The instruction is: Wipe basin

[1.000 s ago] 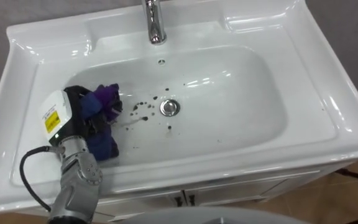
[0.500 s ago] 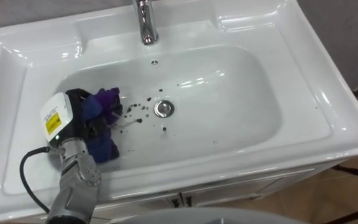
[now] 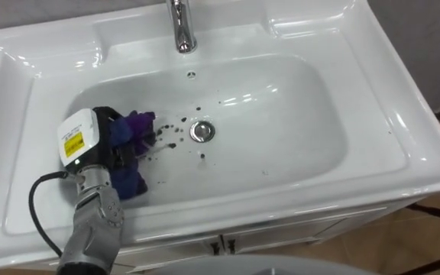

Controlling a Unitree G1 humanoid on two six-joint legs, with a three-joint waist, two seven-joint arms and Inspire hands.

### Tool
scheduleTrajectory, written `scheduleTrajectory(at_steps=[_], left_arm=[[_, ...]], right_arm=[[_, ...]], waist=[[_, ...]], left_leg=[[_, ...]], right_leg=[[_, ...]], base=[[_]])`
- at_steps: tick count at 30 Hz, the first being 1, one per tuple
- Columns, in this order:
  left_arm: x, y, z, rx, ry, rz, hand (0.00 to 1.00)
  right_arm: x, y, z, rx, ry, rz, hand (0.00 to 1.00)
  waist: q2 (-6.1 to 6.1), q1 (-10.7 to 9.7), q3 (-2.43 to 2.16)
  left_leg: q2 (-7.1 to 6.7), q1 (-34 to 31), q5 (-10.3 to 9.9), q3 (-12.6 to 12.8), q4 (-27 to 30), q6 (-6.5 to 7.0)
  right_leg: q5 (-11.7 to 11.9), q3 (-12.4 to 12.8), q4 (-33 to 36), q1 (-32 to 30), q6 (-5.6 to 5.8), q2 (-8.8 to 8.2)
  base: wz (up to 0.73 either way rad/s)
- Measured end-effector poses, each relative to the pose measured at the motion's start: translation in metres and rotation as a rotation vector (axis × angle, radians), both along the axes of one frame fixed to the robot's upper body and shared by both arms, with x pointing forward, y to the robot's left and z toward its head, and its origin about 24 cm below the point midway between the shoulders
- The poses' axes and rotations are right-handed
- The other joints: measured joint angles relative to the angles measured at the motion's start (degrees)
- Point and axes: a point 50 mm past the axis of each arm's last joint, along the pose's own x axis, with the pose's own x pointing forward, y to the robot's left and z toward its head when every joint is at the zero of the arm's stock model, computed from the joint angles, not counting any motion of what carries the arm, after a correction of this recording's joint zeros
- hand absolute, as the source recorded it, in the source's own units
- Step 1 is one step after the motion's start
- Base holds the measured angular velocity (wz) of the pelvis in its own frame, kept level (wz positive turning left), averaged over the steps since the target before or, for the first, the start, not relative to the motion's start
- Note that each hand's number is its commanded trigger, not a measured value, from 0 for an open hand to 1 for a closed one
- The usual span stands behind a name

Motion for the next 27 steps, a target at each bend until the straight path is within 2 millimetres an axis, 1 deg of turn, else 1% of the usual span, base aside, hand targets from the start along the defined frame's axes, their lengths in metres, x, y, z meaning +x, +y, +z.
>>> scheduleTrajectory(at_steps=[3, 5, 8, 10, 12, 20, 24, 27], left_arm=[[0.000, -0.001, -0.004, 0.008, 0.044, -0.023, 1.00], [0.000, -0.002, -0.005, 0.013, 0.067, -0.034, 1.00], [0.000, -0.002, -0.008, 0.021, 0.109, -0.048, 1.00], [-0.001, -0.004, -0.012, 0.026, 0.137, -0.059, 1.00], [0.001, -0.006, -0.017, 0.031, 0.164, -0.076, 1.00], [0.005, -0.005, -0.027, 0.034, 0.213, -0.077, 1.00], [0.007, -0.003, -0.027, 0.031, 0.215, -0.071, 1.00], [0.007, -0.003, -0.027, 0.026, 0.211, -0.075, 1.00]], right_arm=[[0.001, 0.000, 0.000, -0.002, 0.002, 0.023, 0.00], [0.003, -0.001, 0.000, -0.003, 0.001, 0.042, 0.00], [0.005, -0.001, 0.001, -0.010, 0.006, 0.075, 0.00], [0.004, -0.002, 0.001, -0.013, 0.010, 0.075, 0.00], [0.003, -0.002, 0.001, -0.017, 0.014, 0.074, 0.00], [-0.003, -0.002, 0.001, -0.037, 0.018, 0.067, 0.00], [-0.001, -0.003, 0.001, -0.045, 0.008, 0.065, 0.00], [-0.004, -0.003, 0.001, -0.049, 0.013, 0.055, 0.00]], waist=[[0.28, -0.01, 0.01], [0.62, -0.03, 0.16], [1.09, -0.60, 0.31], [1.55, -1.18, 0.17], [1.96, -1.37, 0.23], [1.79, -1.69, 0.25], [1.42, -1.86, 0.21], [1.30, -1.73, 0.14]], left_leg=[[0.05, -0.10, 0.00, 0.31, 0.00, 0.00], [0.04, -0.20, 0.00, 0.56, -0.10, 0.00], [0.03, -0.14, 0.00, 0.70, -0.54, 0.00], [0.03, 0.03, 0.00, 0.86, -0.76, 0.00], [0.06, 0.70, 0.06, 1.36, -0.95, -0.01], [0.17, 2.72, 0.07, 3.47, -1.39, 0.00], [0.15, 3.00, 0.10, 3.60, -1.97, 0.05], [0.16, 3.06, 0.10, 3.51, -1.93, 0.05]], right_leg=[[0.00, 0.27, 0.10, -0.81, 0.00, 0.00], [0.01, 0.57, 0.16, -0.88, -0.01, 0.00], [0.01, 0.75, 0.25, -0.77, -0.01, 0.02], [0.01, 0.89, 0.24, -0.78, -0.01, 0.02], [0.00, 1.31, 0.18, -0.79, -0.01, 0.05], [0.00, 3.55, 0.47, -0.04, 0.00, 0.17], [-0.02, 3.97, 0.10, 0.01, 0.02, 0.29], [0.01, 4.06, 0.13, 0.02, -0.02, 0.32]], base=[[-0.04], [-0.08], [-0.03], [-0.02], [-0.09], [-0.15], [-0.03], [0.00]])
